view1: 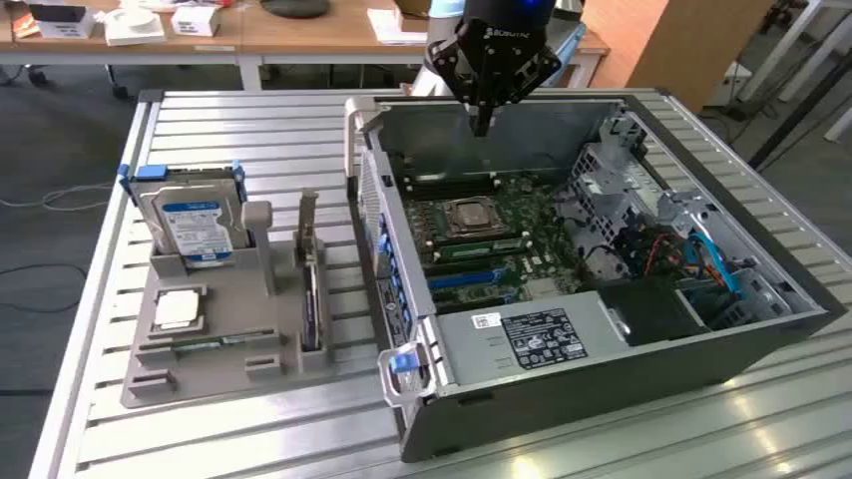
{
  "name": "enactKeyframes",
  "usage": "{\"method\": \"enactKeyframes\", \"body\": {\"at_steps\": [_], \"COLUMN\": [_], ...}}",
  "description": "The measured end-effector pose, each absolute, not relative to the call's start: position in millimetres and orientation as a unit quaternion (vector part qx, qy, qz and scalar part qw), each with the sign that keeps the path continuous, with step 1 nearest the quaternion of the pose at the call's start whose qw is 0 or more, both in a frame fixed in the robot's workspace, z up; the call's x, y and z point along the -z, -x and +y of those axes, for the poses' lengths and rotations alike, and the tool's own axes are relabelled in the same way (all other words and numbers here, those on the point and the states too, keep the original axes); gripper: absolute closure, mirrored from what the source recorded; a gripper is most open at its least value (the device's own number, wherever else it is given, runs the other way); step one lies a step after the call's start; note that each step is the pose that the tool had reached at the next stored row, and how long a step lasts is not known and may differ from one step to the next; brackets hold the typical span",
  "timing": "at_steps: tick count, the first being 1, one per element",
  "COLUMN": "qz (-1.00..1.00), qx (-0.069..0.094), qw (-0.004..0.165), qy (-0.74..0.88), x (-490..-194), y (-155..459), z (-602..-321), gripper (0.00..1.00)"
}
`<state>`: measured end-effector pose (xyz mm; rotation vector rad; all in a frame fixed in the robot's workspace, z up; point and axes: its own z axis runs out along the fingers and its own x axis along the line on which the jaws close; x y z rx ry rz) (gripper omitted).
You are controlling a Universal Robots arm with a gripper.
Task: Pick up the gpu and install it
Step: 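Reach for the gpu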
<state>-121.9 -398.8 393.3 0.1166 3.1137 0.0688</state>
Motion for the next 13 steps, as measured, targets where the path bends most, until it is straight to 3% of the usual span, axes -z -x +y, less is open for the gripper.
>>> {"method": "enactKeyframes", "body": {"at_steps": [13], "qz": [0.999], "qx": [-0.022], "qw": [0.012], "qy": [-0.037], "x": [-393.2], "y": [122.1], "z": [-398.8], "gripper": [0.89]}}
